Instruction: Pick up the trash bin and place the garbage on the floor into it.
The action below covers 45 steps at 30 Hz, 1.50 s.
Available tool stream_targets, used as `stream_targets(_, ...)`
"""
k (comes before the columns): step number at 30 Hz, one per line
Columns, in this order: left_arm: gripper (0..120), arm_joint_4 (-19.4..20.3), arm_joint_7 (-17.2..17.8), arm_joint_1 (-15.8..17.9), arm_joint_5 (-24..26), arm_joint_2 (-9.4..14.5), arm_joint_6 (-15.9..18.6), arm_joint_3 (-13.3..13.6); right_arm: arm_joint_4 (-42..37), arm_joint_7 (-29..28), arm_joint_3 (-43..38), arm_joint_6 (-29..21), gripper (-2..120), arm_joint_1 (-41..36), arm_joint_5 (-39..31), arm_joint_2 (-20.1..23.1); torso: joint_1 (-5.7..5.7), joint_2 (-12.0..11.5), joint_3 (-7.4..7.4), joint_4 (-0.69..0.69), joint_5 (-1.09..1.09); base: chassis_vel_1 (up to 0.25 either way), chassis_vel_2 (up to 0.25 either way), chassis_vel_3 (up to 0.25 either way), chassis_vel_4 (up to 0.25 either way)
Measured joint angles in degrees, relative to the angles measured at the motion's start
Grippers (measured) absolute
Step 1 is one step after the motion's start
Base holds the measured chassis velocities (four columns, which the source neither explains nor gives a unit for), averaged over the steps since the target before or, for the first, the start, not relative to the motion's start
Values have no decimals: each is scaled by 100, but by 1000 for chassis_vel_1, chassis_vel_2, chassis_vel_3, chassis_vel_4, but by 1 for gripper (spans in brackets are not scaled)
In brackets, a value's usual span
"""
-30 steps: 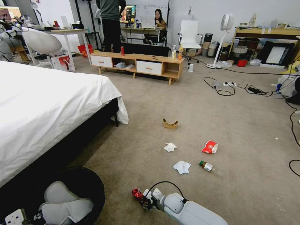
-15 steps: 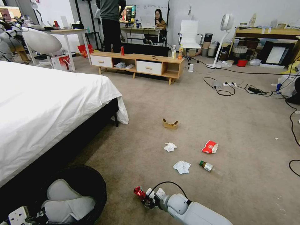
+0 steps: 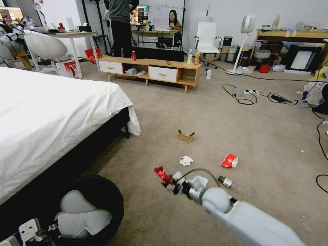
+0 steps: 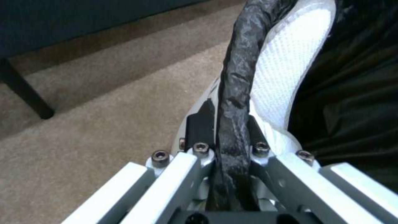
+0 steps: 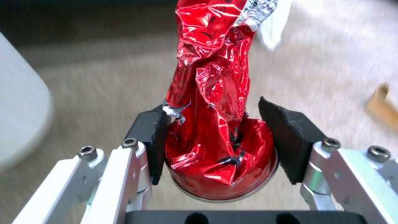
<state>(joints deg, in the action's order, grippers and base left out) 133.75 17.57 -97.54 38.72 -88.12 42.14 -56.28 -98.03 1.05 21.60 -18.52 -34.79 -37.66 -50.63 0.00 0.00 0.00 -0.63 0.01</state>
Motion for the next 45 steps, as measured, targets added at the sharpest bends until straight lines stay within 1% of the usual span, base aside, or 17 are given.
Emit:
stream_targets(2, 3, -5, 0, 14, 0, 38, 0, 94, -605, -103, -279, -117, 51, 44, -394, 193, 0, 0, 0, 0, -1, 0, 0, 0, 0)
stream_targets(3, 3, -5, 0, 14, 0, 38, 0, 94, -605, -103, -279, -117, 51, 44, -394, 193, 0, 0, 0, 0, -1, 0, 0, 0, 0)
stream_targets(5, 3, -16, 1, 30, -9, 61, 0, 167, -1105, -170, -417, -210, 51, 155, -913, 257, 0, 0, 0, 0, 0, 0, 0, 0, 0)
stream_targets(6, 3, -16, 1, 30, -9, 61, 0, 167, -1105, -170, -417, -210, 51, 155, -913, 257, 0, 0, 0, 0, 0, 0, 0, 0, 0)
stream_targets(7, 3, -18, 1, 32, -18, 71, 0, 207, -1349, -193, -445, -227, 51, 248, -1191, 255, 0, 0, 0, 2, -1, 0, 0, 0, 0)
stream_targets(8, 3, -18, 1, 32, -18, 71, 0, 207, -1349, -193, -445, -227, 51, 248, -1191, 255, 0, 0, 0, 2, -1, 0, 0, 0, 0)
stream_targets(10, 3, -20, 1, 45, -35, 83, 0, 258, -1836, -294, -374, -305, 51, 484, -1720, 164, 0, 0, 0, 2, -1, 0, 0, 0, 0)
stream_targets(11, 3, -20, 1, 45, -35, 83, 0, 258, -1836, -294, -374, -305, 51, 484, -1720, 164, 0, 0, 0, 2, -1, 0, 0, 0, 0)
stream_targets(14, 3, -17, 1, 51, -69, 100, 0, 304, -2089, -444, -97, -424, 51, 792, -2139, -23, 0, 0, 0, 2, -1, 0, 0, 0, 0)
stream_targets(18, 3, -14, 1, 54, -86, 106, 0, 327, -2123, -481, 132, -446, 51, 993, -2289, -152, 0, 0, 0, 1, -1, 0, 0, 0, 0)
stream_targets(20, 3, -11, 1, 65, -112, 109, 0, 347, -2097, -507, 536, -446, 51, 1304, -2449, -335, -1, 0, 0, 1, -1, 0, 0, 0, 0)
stream_targets(24, 3, -10, 1, 81, -122, 106, 0, 360, -2066, -537, 824, -440, 51, 1513, -2537, -456, 0, 0, 0, 2, -2, 0, 0, 0, 0)
stream_targets(26, 3, -10, 1, 112, -137, 90, 0, 366, -1983, -576, 1155, -440, 51, 1718, -2551, -567, 0, 0, 0, 1, -2, 0, 0, 0, 0)
stream_targets(30, 3, -9, 1, 137, -147, 62, 0, 372, -1911, -633, 1516, -473, 51, 1878, -2536, -656, 0, -1, 0, 0, -2, 0, 0, 0, 0)
stream_targets(37, 3, 10, 0, 145, -149, 38, 0, 356, -1803, -745, 1818, -561, 51, 1858, -2435, -733, 0, 0, 0, 0, -1, 0, 0, 0, 0)
stream_targets(39, 3, 27, -2, 147, -151, 18, 0, 357, -1656, -820, 2003, -579, 51, 1770, -2278, -756, 0, 0, 0, 0, -1, 0, 0, 0, 0)
stream_targets(45, 3, 61, -7, 119, -154, -3, 0, 357, -1437, -827, 2092, -574, 51, 1602, -2091, -792, 0, 0, 0, 0, -1, 0, 0, 0, 0)
